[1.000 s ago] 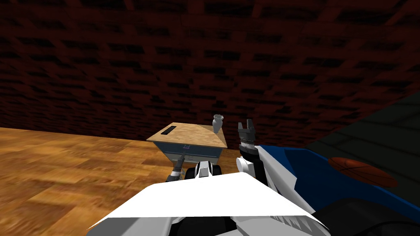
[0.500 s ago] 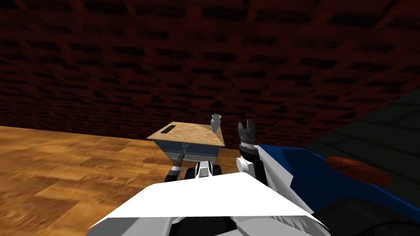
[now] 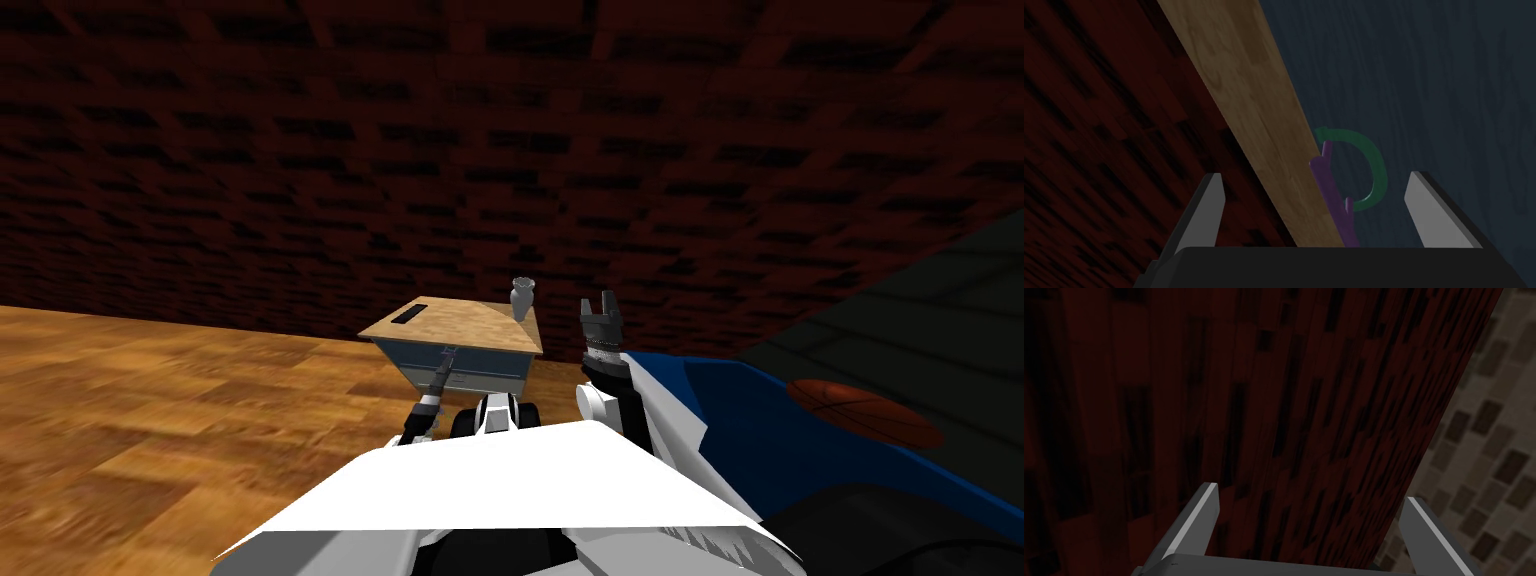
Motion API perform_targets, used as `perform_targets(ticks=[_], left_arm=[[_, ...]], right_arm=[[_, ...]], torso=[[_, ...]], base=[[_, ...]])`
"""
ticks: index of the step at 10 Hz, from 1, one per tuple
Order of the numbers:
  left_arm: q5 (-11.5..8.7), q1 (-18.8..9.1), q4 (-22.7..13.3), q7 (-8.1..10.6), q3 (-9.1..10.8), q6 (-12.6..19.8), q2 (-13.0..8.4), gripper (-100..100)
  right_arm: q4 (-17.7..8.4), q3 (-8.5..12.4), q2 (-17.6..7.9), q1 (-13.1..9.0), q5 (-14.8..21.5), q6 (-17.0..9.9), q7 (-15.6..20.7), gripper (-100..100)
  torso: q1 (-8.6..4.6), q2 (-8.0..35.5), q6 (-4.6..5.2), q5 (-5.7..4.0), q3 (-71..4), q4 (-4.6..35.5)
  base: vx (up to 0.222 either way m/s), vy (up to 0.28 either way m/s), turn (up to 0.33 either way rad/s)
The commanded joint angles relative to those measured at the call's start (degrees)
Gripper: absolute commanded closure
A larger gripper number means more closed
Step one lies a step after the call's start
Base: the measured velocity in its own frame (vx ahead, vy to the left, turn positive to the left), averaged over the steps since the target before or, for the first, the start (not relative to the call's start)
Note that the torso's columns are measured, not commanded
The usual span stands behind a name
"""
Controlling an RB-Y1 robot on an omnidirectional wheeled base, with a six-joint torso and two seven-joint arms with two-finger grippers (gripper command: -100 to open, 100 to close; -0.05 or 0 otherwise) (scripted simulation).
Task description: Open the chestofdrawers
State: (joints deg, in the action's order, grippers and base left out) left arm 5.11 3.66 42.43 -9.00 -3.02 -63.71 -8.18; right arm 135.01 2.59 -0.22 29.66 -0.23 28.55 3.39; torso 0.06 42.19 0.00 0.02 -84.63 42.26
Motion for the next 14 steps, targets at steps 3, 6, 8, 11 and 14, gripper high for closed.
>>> perform_targets(ticks=[3, 6, 8, 11, 14], left_arm=[[0.02, 0.09, 0.09, -0.01, -0.02, 0.16, 0.06, 100], [0.11, 0.20, 1.41, 0.67, -0.18, 1.48, -0.43, 100], [0.13, -0.20, 2.18, 1.29, -0.20, 2.32, -1.02, 100], [0.16, -0.79, 1.88, 1.89, -0.27, 3.22, -1.55, 100], [0.30, -0.29, 3.00, 2.83, -0.55, 3.08, -2.47, 100]], right_arm=[[0.00, 0.00, 0.00, 0.00, 0.00, 0.00, 0.00, 0], [0.00, 0.00, 0.00, 0.00, 0.00, 0.00, 0.00, 0], [0.00, 0.00, 0.00, -0.02, 0.00, 0.00, 0.00, 0], [-0.01, 0.00, 0.00, -0.03, 0.00, -0.01, 0.00, 0], [0.00, 0.00, 0.00, -0.02, 0.00, 0.00, 0.00, 0]], torso=[[-0.03, 0.09, -0.02, -0.01, 0.06, 0.02], [-0.12, 0.18, -0.03, -0.09, 0.12, 0.10], [-0.14, 0.57, -0.09, -0.11, 0.33, 0.20], [-0.22, 0.54, -0.08, -0.23, 0.28, 0.38], [-0.17, 0.38, -0.03, -0.17, 0.19, 0.28]], base=[[0.003, -0.005, 0.002], [-0.032, 0.018, 0.005], [-0.158, -0.017, 0.034], [-0.185, -0.007, 0.025], [-0.173, 0.013, 0.033]])
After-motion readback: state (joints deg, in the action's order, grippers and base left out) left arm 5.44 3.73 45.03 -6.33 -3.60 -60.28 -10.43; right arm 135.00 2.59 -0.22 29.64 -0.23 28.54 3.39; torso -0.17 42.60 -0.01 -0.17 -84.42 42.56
